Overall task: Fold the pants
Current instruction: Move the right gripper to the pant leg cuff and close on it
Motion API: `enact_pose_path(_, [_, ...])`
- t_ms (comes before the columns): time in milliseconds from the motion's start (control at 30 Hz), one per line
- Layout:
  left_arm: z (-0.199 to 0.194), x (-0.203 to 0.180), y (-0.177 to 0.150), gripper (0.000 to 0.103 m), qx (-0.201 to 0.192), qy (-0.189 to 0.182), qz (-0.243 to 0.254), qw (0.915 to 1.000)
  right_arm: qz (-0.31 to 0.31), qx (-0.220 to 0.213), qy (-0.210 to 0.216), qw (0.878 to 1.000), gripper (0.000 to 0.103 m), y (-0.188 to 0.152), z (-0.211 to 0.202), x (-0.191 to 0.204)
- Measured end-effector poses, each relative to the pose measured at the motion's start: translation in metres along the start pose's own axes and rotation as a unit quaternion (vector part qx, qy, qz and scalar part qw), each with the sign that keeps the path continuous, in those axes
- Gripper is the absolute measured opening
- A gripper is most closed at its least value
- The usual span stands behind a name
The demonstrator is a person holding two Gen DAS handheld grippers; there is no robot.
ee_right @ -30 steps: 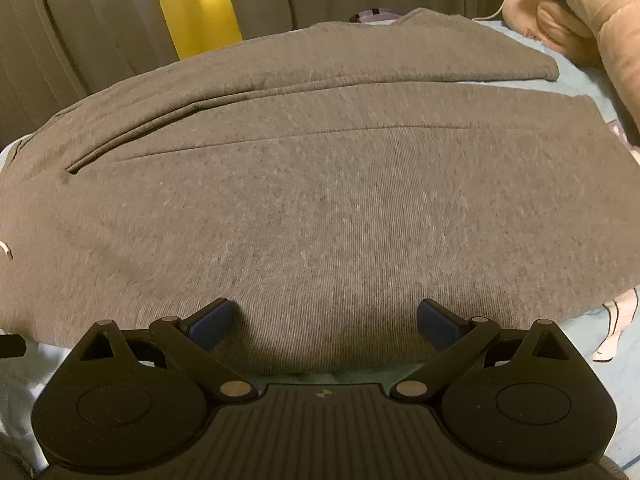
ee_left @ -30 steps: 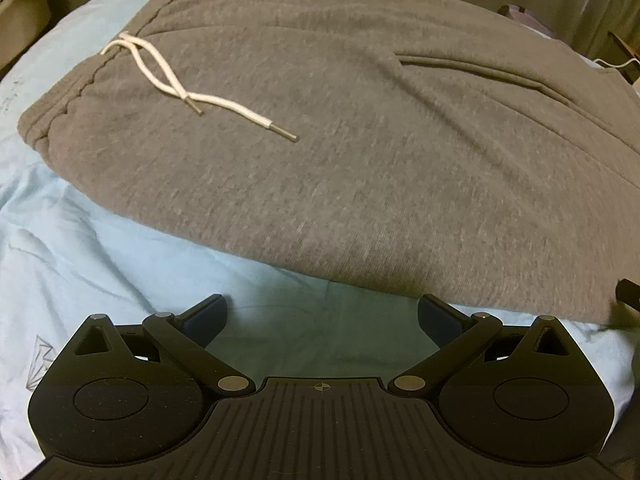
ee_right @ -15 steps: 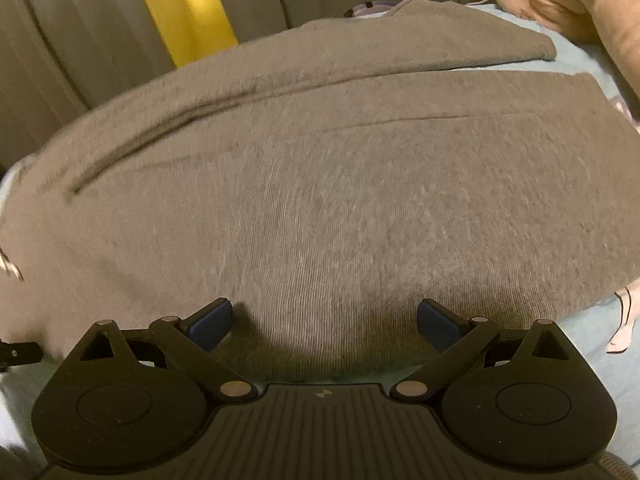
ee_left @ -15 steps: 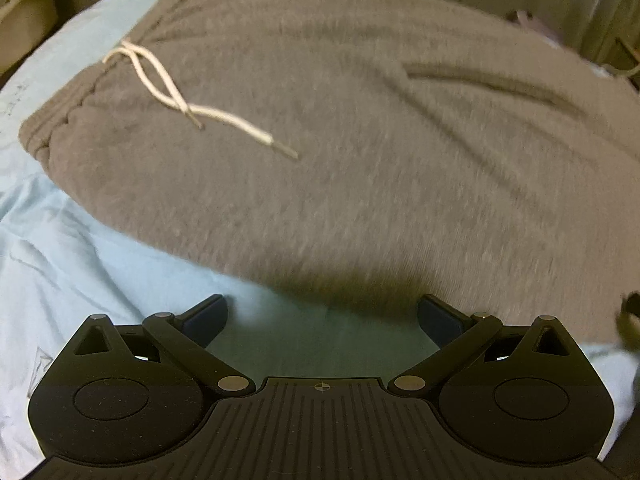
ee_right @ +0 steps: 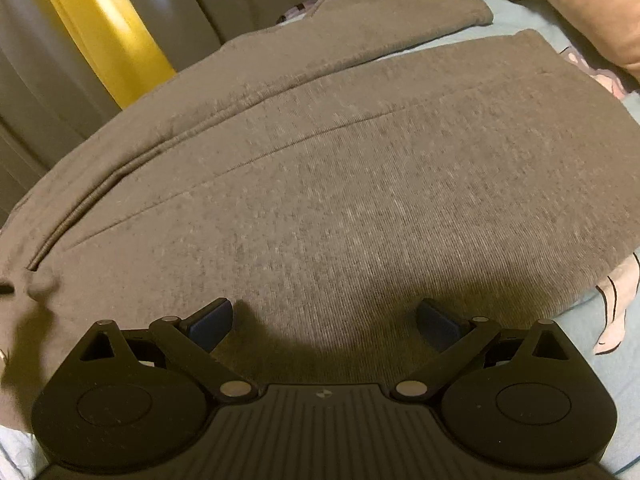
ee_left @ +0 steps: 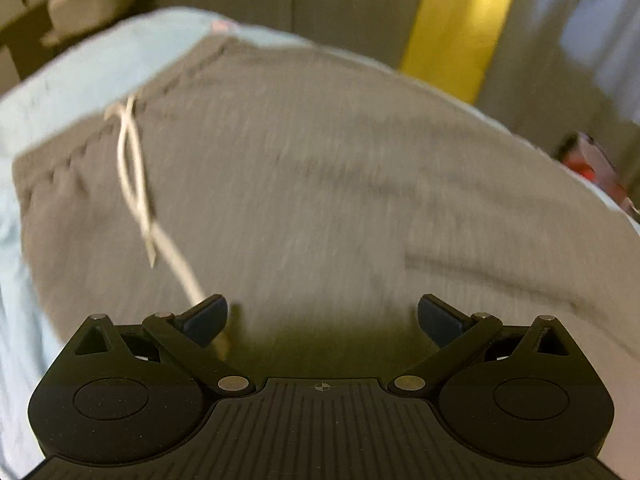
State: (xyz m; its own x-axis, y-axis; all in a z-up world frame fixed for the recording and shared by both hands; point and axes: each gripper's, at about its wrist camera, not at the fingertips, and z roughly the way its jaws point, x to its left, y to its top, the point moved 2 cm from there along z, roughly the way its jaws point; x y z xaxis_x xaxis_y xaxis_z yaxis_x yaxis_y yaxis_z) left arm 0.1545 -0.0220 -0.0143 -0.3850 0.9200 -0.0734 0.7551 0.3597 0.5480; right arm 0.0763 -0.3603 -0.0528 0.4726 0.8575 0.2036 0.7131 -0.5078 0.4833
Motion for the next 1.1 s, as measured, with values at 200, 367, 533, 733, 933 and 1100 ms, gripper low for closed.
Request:
enact_pose_path(200, [0.032,0.002,0.016,0.103,-0.094,0.06,0.028,0.9934,-0.082,0.038,-0.055,0.994,0.099,0.007,0.01,0.024])
enact_pose_path(367, [0.043,0.032,0.023,0.103,-0.156,0.081,-0.01,0.9844,-0.056,-0.049,-0.031,0.997,0.095,0.09,0.011,0.025])
enact_pose_path(533, [0.051,0.046,0.024,0.103,-0.209,0.067,-0.054,0.9742,0.03,-0.111,-0.024,0.993,0.057,0.215,0.065,0.02])
enact_pose_path(733, [0.068,0.04,0.018,0.103,-0.203,0.08,-0.048,0.9747,0.162,-0.123,-0.056,0.977,0.044,0.338,0.149,0.017])
enact_pose_path(933, [0.072,0.036,0.013,0.103,-0.214,0.095,-0.05,0.9708,0.202,-0.094,-0.114,0.968,0.071,0.374,0.208,0.019])
enact_pose_path(1100, [0.076,0.036,0.013,0.103,-0.217,0.097,-0.05,0.9702,0.118,-0.099,-0.222,0.963,0.018,0.372,0.219,0.035])
